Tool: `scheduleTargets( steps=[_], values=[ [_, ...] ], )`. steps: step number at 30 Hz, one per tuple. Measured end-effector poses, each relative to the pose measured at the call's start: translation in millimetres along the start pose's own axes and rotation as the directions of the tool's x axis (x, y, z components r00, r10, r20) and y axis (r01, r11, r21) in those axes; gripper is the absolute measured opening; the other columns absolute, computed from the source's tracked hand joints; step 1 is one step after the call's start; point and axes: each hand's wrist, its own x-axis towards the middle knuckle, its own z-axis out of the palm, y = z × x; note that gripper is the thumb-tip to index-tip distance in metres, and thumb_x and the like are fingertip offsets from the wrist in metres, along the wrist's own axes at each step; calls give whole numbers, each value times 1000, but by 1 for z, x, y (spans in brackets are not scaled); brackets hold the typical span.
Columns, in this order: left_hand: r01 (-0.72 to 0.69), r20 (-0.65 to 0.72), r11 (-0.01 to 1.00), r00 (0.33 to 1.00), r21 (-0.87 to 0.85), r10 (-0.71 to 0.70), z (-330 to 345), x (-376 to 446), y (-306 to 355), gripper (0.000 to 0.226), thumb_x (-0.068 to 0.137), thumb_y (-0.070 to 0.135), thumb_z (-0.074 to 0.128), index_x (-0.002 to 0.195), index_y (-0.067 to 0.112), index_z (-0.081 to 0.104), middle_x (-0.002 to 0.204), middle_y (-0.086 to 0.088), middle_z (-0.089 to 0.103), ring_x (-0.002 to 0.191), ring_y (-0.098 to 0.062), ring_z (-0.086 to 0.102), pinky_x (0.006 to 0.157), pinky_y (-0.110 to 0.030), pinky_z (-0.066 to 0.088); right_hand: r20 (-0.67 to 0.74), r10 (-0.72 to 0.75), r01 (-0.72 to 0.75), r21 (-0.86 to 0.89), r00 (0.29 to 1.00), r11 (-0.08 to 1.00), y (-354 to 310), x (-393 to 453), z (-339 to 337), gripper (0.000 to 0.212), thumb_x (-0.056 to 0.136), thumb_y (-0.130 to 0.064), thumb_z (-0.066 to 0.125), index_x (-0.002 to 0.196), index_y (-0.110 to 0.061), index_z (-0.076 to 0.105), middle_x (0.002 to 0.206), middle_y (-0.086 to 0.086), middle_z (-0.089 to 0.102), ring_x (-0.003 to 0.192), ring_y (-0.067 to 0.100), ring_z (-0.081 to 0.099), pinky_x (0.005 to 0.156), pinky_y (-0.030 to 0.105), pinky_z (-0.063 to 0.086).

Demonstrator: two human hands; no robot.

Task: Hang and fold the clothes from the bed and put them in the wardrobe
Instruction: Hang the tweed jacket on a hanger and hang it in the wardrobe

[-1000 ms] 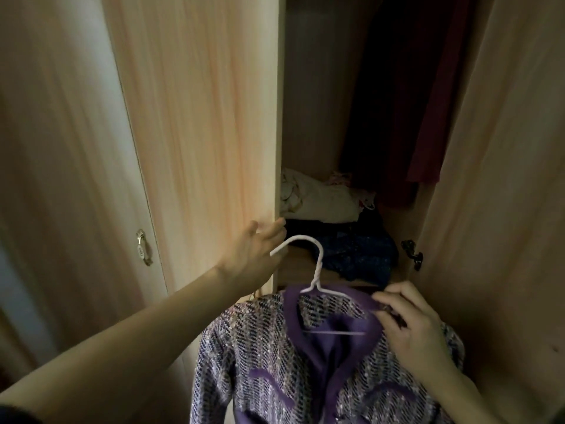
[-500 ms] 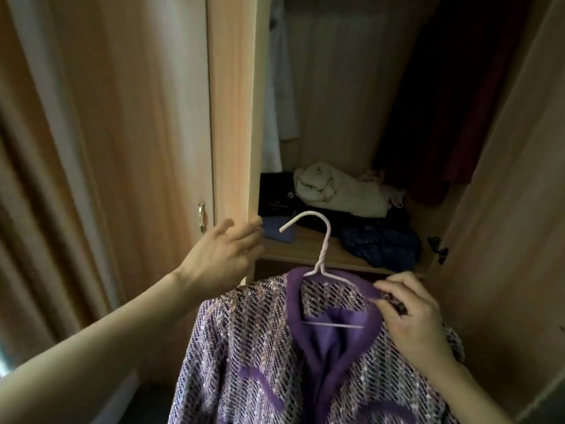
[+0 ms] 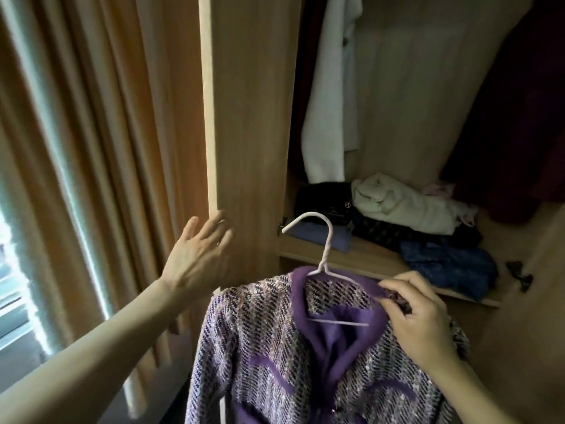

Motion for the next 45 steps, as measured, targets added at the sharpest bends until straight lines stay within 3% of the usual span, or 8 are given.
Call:
scheduleTargets(
  steps=[8,15,21,25,30,37,41,45],
  values=[
    [-4,168,995,986,104,-13,18,-5,14,78,91,32,46,158,11,11,167,-5,4,151,-21,-19,119,-58,-3,11,3,-3,36,1000,999,-10,13,12,26,76,5,77,97,-8,70,94,-7,57,84,11,60,73,33,50],
    [60,31,998,998,25,-60,17,-7,9,67,78,27,69,139,6,48,145,-9,48,149,-26,21,110,-59,27,-9,7,-7,28,1000,1000,-9,14,3,22,78,5,76,96,-7,70,93,-6,56,83,14,60,72,34,49],
    [102,68,989,993,-108,-95,17,-9,28,62,83,26,51,143,13,41,147,-9,45,152,-27,13,114,-59,25,-5,21,-21,20,1000,1000,-6,12,0,22,78,4,77,95,-8,70,93,-6,57,83,14,60,72,35,49],
    [168,36,921,985,-351,-166,10,-12,53,53,91,38,27,132,18,52,132,-3,57,143,-32,33,110,-54,33,-21,23,-23,-1,1000,1000,-4,8,-2,23,77,4,78,96,-8,71,93,-5,58,82,14,61,72,37,50],
    [-11,-42,793,999,-609,-18,-3,-12,82,35,98,41,38,123,23,55,112,5,59,104,-20,55,87,-39,48,-43,19,-20,-16,999,1000,-5,5,-9,24,76,4,78,95,-8,71,92,-6,58,81,14,61,71,38,52],
    [-113,-216,610,971,-784,-99,-6,9,117,30,91,10,64,119,18,58,102,9,51,93,-11,52,81,-19,41,-87,33,-40,-78,996,996,3,6,-38,27,75,4,81,97,-7,71,94,-5,59,84,9,60,75,25,51],
    [-194,-335,565,929,-802,-157,-17,35,142,24,93,16,57,117,16,60,108,9,54,98,-15,55,86,-21,41,-148,47,-61,-91,988,994,20,15,-62,29,74,5,81,98,-8,71,95,-4,60,88,5,59,80,18,48],
    [-306,-446,556,885,-773,-133,-27,66,161,22,94,18,50,115,18,59,111,13,51,101,-14,52,89,-24,42,-211,52,-75,-103,976,992,48,31,-81,31,75,-1,81,99,-15,67,98,-9,60,92,13,61,81,42,51]
  ],
)
